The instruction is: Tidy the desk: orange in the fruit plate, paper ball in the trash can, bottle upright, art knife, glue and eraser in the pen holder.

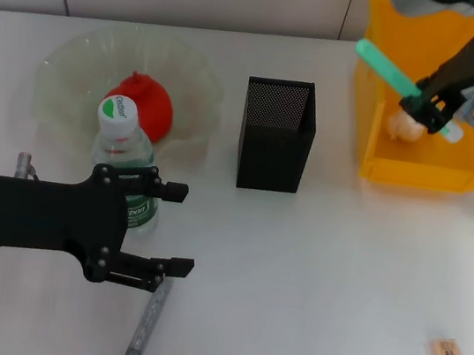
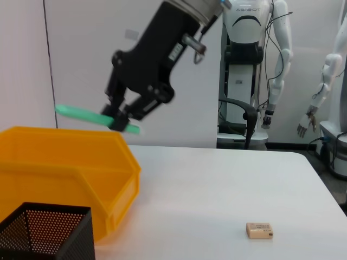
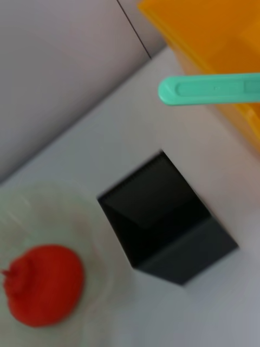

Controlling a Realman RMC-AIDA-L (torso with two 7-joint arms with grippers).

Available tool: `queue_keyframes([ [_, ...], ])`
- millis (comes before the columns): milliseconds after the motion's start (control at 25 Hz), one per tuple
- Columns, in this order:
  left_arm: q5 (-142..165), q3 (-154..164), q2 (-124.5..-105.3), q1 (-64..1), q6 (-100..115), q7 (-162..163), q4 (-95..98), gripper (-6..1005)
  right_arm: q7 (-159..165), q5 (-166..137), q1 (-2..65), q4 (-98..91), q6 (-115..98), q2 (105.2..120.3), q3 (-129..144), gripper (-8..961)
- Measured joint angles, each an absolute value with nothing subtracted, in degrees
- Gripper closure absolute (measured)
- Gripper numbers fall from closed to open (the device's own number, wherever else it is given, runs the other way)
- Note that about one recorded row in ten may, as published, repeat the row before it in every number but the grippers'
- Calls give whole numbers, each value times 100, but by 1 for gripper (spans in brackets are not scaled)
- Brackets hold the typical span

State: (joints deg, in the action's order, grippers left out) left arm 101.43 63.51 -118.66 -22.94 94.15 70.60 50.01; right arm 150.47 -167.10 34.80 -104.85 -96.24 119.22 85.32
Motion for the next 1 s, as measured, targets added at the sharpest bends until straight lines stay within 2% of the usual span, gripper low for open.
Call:
queue_keyframes([
  [240, 10138, 6378, -11866, -2313, 9412, 7057, 5001, 136, 14459, -16729, 3427, -10564, -9141, 11914, 8086, 781],
  [560, 10134, 6381, -11874, -2374, 9378, 7045, 4860, 136, 13604, -16709, 2973, -10608, -7606, 11954, 7913, 781],
  [1000, 9988, 6397, -11883, -2394, 9396, 6975, 4779, 136, 11953, -16703, 2784, -9813, -5970, 11944, 8094, 780],
])
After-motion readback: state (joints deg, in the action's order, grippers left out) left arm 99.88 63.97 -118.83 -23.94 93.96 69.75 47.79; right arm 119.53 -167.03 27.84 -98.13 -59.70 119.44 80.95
